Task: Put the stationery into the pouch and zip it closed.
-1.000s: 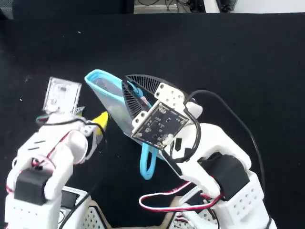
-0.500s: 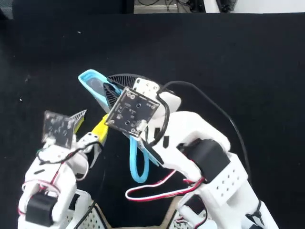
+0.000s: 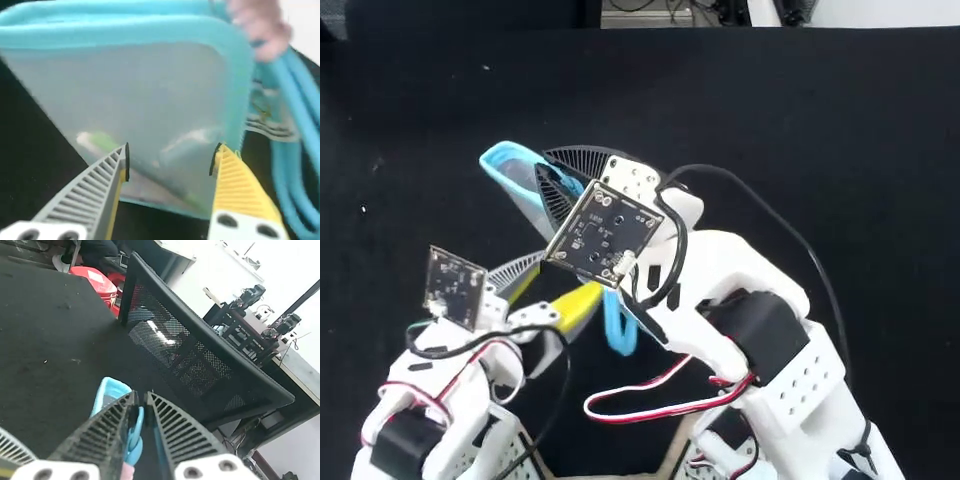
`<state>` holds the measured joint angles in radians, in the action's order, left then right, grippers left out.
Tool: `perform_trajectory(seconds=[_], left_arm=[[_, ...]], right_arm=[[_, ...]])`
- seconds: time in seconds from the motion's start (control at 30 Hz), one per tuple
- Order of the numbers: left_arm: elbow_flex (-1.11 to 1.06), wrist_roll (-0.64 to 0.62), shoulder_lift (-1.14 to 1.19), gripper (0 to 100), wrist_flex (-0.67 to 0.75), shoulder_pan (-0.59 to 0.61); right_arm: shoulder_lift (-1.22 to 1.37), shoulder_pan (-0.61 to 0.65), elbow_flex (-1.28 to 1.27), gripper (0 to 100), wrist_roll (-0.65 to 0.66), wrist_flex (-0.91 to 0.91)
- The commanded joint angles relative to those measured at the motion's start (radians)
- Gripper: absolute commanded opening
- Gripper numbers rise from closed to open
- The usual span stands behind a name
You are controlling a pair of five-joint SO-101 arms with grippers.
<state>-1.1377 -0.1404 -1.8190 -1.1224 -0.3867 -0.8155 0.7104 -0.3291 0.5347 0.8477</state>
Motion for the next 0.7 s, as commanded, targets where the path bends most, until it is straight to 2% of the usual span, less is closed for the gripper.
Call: perform_trajectory(seconds=[0.0,0.2,0.3,0.47,0.67], left_arm=[[0.128,0.011,-0.006,29,-0.058,-0.028],[0.156,0.002,-0.008,29,-0.061,-0.031],[0.182,-0.041,-0.006,29,-0.055,-0.028],[0.102,-0.049,-0.005,30,0.057,-0.028],[0.061,-0.043,-0.005,30,0.094,0.01]], right_arm=[[0.007,0.008,0.048,1.1,-0.009,0.003],[0.008,0.008,0.044,1.1,-0.011,0.003],[0.008,0.009,0.044,1.1,-0.011,0.003],[0.008,0.009,0.044,1.1,-0.011,0.003],[0.008,0.009,0.044,1.1,-0.011,0.003]])
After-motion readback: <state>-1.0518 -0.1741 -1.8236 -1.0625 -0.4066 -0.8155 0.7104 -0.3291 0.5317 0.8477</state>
